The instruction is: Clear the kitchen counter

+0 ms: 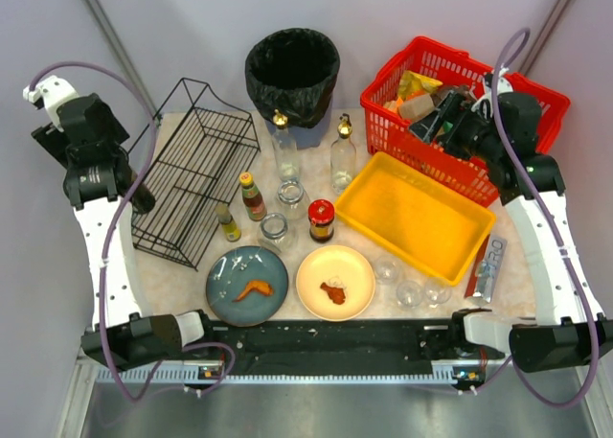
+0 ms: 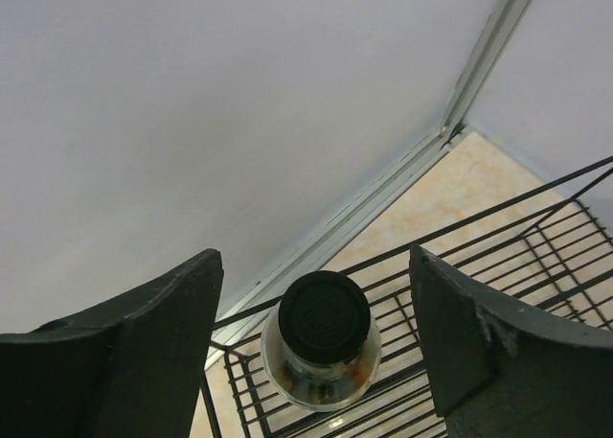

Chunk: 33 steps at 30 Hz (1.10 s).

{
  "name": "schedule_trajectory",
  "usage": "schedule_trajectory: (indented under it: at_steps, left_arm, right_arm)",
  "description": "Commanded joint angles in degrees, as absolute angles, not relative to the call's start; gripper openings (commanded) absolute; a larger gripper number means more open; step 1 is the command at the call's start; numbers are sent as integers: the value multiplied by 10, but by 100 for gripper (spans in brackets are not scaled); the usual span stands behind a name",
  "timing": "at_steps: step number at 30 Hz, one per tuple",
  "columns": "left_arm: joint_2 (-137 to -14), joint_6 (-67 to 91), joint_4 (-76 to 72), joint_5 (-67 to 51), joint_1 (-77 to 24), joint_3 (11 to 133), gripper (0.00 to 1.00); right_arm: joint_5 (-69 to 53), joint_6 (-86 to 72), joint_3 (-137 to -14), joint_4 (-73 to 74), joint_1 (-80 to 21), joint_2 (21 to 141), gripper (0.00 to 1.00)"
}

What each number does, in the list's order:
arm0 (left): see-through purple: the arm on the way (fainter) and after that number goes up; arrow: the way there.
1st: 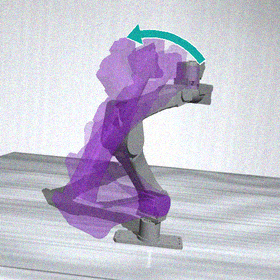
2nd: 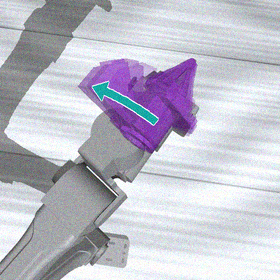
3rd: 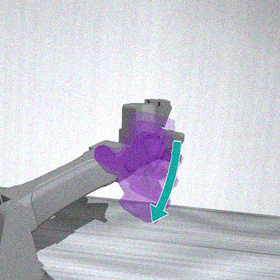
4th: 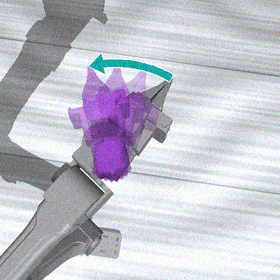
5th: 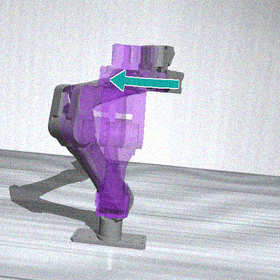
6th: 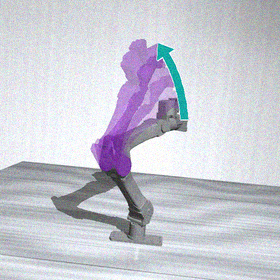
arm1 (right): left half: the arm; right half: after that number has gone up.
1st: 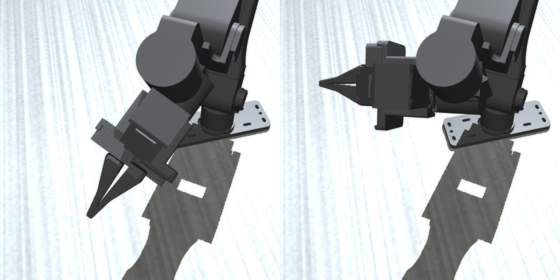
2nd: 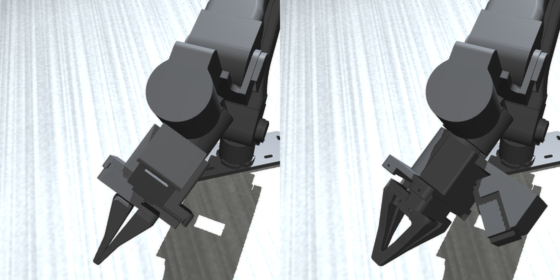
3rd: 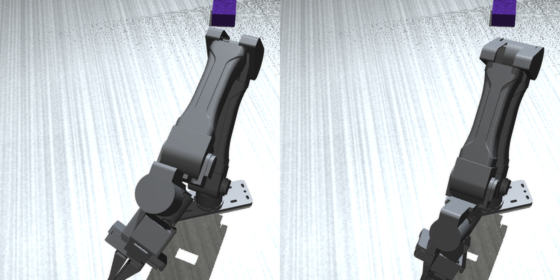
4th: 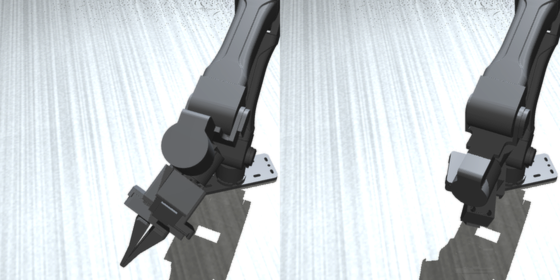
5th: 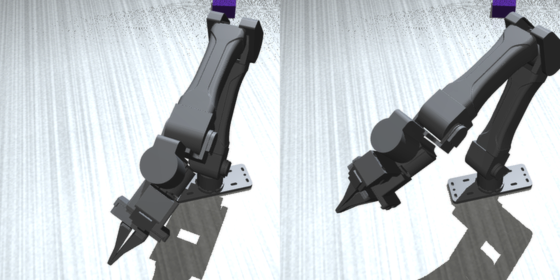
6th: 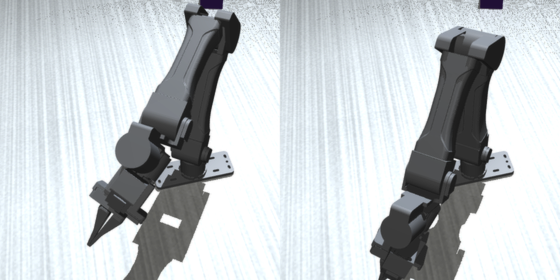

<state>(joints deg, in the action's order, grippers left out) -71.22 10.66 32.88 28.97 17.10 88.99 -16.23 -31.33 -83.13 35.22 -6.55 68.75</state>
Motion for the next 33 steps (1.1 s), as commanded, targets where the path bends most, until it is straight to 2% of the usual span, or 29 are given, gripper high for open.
schedule_trajectory:
  at_steps: [1,5,8,14,19,21,28,33]
  left_arm:
    - [-682,91,286,266,173,913,86]
    - [-673,83,309,237,173,955,97]
    - [-670,73,334,156,173,997,99]
    - [-670,105,345,-129,173,1042,99]
    - [-678,222,250,-342,169,977,98]
    - [-682,252,208,-369,146,957,98]
    - [-730,222,205,-352,3,942,98]
    - [-772,231,197,-296,-88,904,98]
  right_arm:
    - [-149,-316,-831,334,-60,672,84]
    - [-142,-312,-833,334,-60,668,84]
    - [-133,-314,-834,333,-59,664,84]
    - [-155,-316,-832,336,-60,662,84]
    - [-154,-309,-808,338,-59,649,82]
    - [-145,-302,-796,338,-60,637,82]
    - [-127,-290,-764,337,-60,606,82]
    - [-123,-293,-744,336,-59,591,82]
